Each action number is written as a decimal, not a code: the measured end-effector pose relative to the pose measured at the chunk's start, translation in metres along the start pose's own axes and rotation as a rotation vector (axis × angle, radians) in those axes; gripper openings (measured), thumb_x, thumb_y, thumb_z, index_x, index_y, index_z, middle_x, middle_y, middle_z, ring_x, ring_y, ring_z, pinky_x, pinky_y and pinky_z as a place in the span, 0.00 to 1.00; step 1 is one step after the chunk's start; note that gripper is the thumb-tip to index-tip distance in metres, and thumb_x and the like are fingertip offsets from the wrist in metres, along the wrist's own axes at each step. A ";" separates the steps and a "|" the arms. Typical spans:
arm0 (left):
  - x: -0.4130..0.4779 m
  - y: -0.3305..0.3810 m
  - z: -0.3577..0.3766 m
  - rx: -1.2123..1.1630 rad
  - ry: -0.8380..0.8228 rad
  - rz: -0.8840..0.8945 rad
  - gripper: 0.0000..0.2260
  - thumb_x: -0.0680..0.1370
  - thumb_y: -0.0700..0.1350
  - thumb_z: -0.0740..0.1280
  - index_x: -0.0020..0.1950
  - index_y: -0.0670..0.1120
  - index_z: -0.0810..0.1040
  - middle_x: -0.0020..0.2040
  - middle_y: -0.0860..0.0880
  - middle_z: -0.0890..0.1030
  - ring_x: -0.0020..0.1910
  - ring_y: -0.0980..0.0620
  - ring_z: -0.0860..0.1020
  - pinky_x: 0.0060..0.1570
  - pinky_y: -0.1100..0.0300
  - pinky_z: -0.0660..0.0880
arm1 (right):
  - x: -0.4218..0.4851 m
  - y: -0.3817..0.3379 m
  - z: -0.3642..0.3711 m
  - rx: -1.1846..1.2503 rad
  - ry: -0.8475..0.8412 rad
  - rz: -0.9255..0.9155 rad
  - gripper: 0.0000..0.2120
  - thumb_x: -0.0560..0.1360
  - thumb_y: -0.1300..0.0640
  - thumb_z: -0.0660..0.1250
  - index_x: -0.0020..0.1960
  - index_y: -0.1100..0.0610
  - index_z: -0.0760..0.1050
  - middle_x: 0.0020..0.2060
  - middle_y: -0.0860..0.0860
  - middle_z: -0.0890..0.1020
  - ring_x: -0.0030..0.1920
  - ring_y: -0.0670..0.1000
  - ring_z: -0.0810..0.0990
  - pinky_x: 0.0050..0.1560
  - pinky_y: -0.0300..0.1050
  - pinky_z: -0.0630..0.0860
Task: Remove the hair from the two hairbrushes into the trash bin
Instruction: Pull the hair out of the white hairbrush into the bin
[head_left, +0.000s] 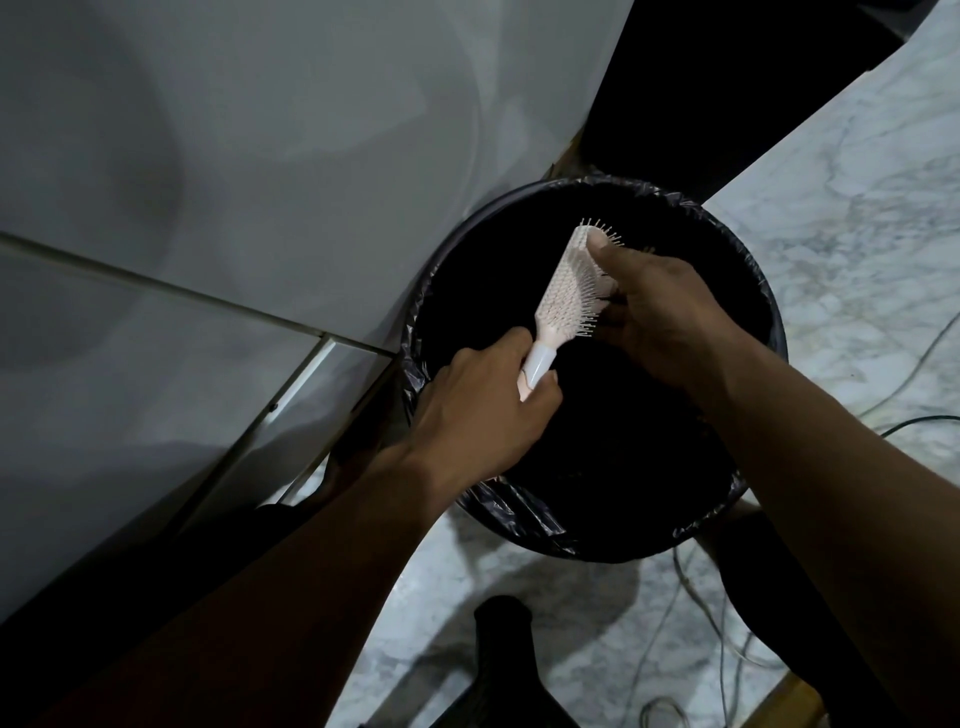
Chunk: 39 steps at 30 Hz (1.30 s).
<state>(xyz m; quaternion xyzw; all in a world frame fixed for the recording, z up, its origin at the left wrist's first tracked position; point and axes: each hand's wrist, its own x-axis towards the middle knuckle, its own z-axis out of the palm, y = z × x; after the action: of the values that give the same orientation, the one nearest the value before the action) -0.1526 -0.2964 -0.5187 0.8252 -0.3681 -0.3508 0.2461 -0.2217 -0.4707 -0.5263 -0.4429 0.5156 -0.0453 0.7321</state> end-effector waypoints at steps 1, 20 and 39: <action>0.000 0.000 0.000 0.006 0.000 -0.005 0.12 0.77 0.58 0.61 0.41 0.51 0.66 0.33 0.51 0.76 0.32 0.45 0.77 0.34 0.48 0.76 | 0.000 0.001 0.000 -0.018 0.008 -0.014 0.16 0.77 0.50 0.71 0.54 0.63 0.82 0.43 0.58 0.87 0.43 0.56 0.86 0.44 0.49 0.83; -0.001 0.004 -0.003 0.105 -0.005 -0.059 0.10 0.78 0.57 0.62 0.44 0.52 0.69 0.36 0.52 0.78 0.34 0.46 0.78 0.33 0.54 0.71 | 0.005 0.012 0.003 -0.306 0.287 -0.114 0.17 0.79 0.48 0.69 0.39 0.60 0.74 0.40 0.62 0.84 0.38 0.60 0.87 0.32 0.51 0.83; 0.002 0.001 -0.003 0.010 0.042 -0.141 0.14 0.79 0.54 0.64 0.37 0.52 0.65 0.34 0.52 0.77 0.33 0.49 0.77 0.32 0.56 0.66 | 0.000 0.000 0.000 -0.057 0.298 -0.043 0.16 0.85 0.50 0.55 0.44 0.57 0.70 0.26 0.54 0.82 0.29 0.55 0.84 0.31 0.44 0.81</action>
<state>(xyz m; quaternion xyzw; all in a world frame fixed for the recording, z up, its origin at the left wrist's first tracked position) -0.1497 -0.2982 -0.5163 0.8576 -0.3054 -0.3478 0.2243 -0.2221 -0.4706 -0.5260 -0.4626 0.6102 -0.1115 0.6334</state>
